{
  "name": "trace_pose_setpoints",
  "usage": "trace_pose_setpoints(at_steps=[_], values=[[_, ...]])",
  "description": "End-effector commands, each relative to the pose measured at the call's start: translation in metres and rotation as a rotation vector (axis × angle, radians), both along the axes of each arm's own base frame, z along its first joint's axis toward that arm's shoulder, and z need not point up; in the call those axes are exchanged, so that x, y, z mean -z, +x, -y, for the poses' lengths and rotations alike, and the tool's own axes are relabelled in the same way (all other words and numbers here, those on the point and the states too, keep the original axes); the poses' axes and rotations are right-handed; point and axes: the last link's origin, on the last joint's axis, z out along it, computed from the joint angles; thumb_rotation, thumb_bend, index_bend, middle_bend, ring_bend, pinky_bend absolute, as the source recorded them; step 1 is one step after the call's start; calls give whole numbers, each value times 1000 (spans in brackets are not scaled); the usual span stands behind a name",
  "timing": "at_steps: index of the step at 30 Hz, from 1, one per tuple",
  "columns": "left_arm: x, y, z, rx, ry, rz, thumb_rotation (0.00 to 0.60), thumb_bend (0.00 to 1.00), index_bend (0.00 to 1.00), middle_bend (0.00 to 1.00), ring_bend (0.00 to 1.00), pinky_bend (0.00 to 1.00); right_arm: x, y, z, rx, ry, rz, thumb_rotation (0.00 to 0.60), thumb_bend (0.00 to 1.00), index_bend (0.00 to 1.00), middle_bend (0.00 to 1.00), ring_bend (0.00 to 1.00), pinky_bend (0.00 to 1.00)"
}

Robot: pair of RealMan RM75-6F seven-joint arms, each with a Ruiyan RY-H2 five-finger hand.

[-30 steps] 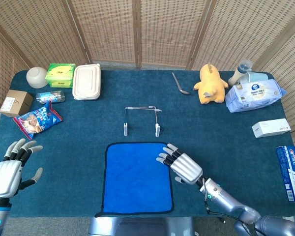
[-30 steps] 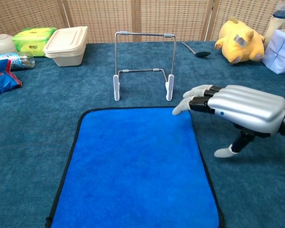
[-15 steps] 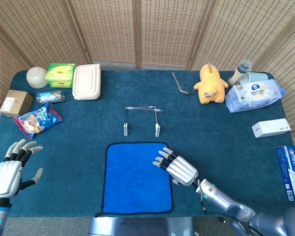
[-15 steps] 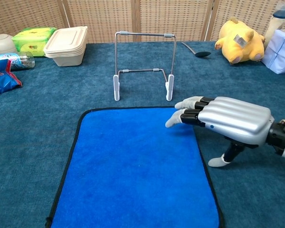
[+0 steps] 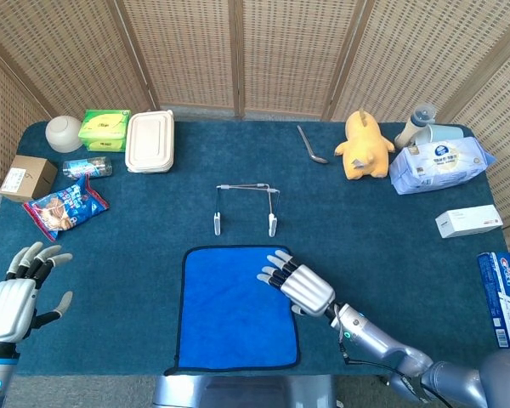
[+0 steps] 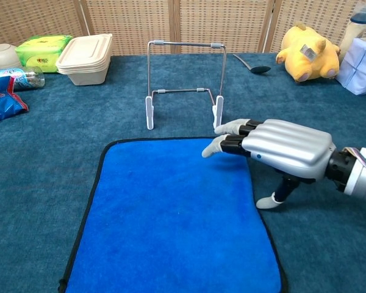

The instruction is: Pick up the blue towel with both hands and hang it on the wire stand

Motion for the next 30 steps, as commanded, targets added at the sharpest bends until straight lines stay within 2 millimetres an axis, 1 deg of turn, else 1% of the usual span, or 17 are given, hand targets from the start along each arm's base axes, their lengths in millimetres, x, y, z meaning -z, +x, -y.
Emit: trace_pose_setpoints(at_steps=[1, 10, 17, 19, 21, 24, 28, 30], values=[[1, -1, 0, -2, -1, 1, 600, 465, 247, 183, 74, 0, 2, 3, 1, -2, 1, -1, 600, 84, 156, 189, 66, 107], [2, -4, 0, -10, -3, 5, 600, 466, 247, 183, 73, 0, 10, 13, 3, -10, 11, 3, 600, 96, 160, 189, 62, 107], [3, -7, -1, -13, -5, 10, 600, 466, 246, 182, 73, 0, 16, 22, 5, -16, 15, 9, 600, 179, 174, 191, 60, 108], [3, -7, -1, -14, -4, 11, 600, 466, 246, 183, 73, 0, 17, 24, 5, -17, 17, 10, 600, 211, 199, 193, 61, 108], [3, -8, -1, -15, -1, 13, 600, 465, 246, 182, 73, 0, 18, 25, 5, -16, 20, 12, 600, 244, 248, 197, 67, 109], [3, -10, 0, -19, -2, 15, 600, 465, 245, 183, 73, 0, 19, 27, 5, -13, 23, 20, 600, 271, 330, 204, 83, 116], [4, -11, 0, -20, -4, 15, 600, 466, 246, 182, 72, 0, 21, 28, 4, -11, 23, 28, 600, 305, 384, 208, 100, 121], [4, -11, 0, -17, -4, 14, 600, 466, 245, 182, 72, 0, 22, 29, 4, -8, 23, 35, 600, 316, 432, 221, 118, 132]])
